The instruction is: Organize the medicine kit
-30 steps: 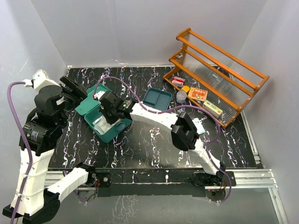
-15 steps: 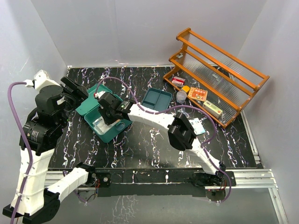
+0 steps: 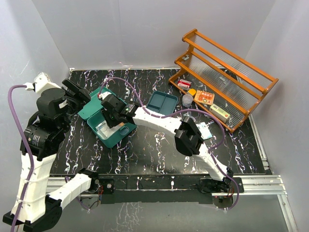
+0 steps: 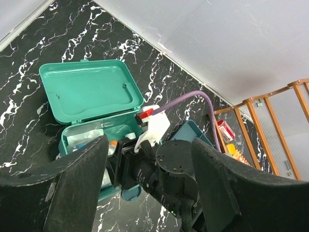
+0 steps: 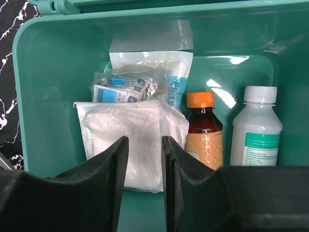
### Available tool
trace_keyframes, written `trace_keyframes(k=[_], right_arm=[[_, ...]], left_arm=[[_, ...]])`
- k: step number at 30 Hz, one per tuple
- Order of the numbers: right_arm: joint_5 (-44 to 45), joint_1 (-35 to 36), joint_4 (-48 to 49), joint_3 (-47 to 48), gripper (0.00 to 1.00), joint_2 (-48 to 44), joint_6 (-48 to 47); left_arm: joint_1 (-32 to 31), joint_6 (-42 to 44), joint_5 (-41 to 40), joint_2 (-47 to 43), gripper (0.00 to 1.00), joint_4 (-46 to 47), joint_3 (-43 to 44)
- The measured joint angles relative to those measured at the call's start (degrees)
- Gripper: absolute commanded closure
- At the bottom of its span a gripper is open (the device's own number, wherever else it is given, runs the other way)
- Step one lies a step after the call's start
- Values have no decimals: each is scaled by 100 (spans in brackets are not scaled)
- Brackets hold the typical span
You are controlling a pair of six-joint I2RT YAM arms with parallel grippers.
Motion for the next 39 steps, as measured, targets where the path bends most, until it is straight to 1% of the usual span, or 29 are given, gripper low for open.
trace_keyframes(k=[11,23,33,36,39], right_arm=[[-79,37,146,0,67,26,-22],[-280,111,376,153,70,457,61],[-186,72,452,203,58,350,391],[-155,35,476,131,56,92,466],[-140,-74,560,-190,55,-490,485]], left_arm=[[0,-11,17,90,32,-2,0],[0,-17,90,256,32,-33,0],[0,87,116,299,30,-35,70],[0,184,118,313,29,85,122],[0,317,136,308,28,280,125]])
